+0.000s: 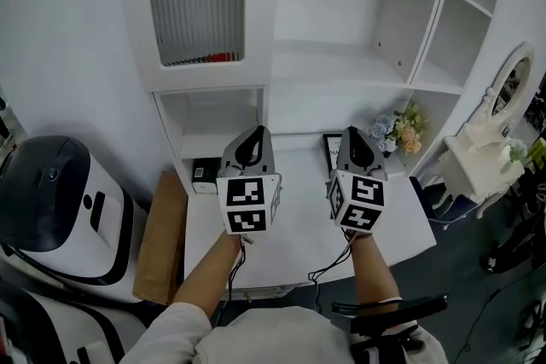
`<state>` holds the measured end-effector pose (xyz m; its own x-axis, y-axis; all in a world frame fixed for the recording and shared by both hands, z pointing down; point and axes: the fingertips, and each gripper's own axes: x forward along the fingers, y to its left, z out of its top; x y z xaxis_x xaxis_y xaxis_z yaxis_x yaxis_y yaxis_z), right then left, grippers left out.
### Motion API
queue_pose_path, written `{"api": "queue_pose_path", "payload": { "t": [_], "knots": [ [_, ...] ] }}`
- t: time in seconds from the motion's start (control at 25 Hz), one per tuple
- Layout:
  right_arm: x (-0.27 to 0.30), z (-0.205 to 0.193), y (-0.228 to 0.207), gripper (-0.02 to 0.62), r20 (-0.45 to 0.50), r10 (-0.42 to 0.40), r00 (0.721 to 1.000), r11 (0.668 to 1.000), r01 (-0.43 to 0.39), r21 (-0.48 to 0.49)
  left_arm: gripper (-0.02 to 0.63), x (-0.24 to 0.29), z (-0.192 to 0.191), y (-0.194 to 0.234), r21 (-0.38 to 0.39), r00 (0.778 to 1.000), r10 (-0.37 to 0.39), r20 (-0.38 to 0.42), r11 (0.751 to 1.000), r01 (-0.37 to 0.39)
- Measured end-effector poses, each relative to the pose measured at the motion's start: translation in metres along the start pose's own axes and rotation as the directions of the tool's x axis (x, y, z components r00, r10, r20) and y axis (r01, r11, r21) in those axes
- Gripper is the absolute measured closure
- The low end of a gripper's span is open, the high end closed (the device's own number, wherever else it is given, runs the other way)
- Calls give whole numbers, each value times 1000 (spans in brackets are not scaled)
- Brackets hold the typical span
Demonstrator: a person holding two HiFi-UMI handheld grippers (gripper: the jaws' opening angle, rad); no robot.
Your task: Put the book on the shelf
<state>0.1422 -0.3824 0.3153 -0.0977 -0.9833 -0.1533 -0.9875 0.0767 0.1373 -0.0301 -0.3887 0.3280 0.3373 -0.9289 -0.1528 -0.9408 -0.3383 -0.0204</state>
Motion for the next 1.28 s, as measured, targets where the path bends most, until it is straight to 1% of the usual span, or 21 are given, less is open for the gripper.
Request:
{"api": "queue_pose_path", "payload": {
  "t": [0.12,0.28,0.44,0.64,0.84,1.28],
  "knots": [
    [-4,-10,-8,571,-8,23,1000,1000,-23,-3,598,-1,-11,-10,-4,999,28,-21,1000,-28],
    [-10,-29,-21,571,-44,59,997,998,-58,11,598,-2,-20,-16,-41,997,73,-27,996,-74],
    [-12,-40,-35,571,-41,66,997,997,-64,34,598,-3,-27,-23,-32,993,112,-35,993,-113],
    [-7,-54,-37,571,-69,88,994,995,-85,56,600,-4,-37,-27,-17,992,115,-56,993,-116],
    [-1,-57,-32,574,-68,102,993,993,-97,62,599,-1,-43,-24,-12,990,123,-66,992,-124],
    [5,-58,-25,574,-74,92,993,994,-87,69,599,6,-38,-16,-16,994,98,-48,995,-99]
  ]
}}
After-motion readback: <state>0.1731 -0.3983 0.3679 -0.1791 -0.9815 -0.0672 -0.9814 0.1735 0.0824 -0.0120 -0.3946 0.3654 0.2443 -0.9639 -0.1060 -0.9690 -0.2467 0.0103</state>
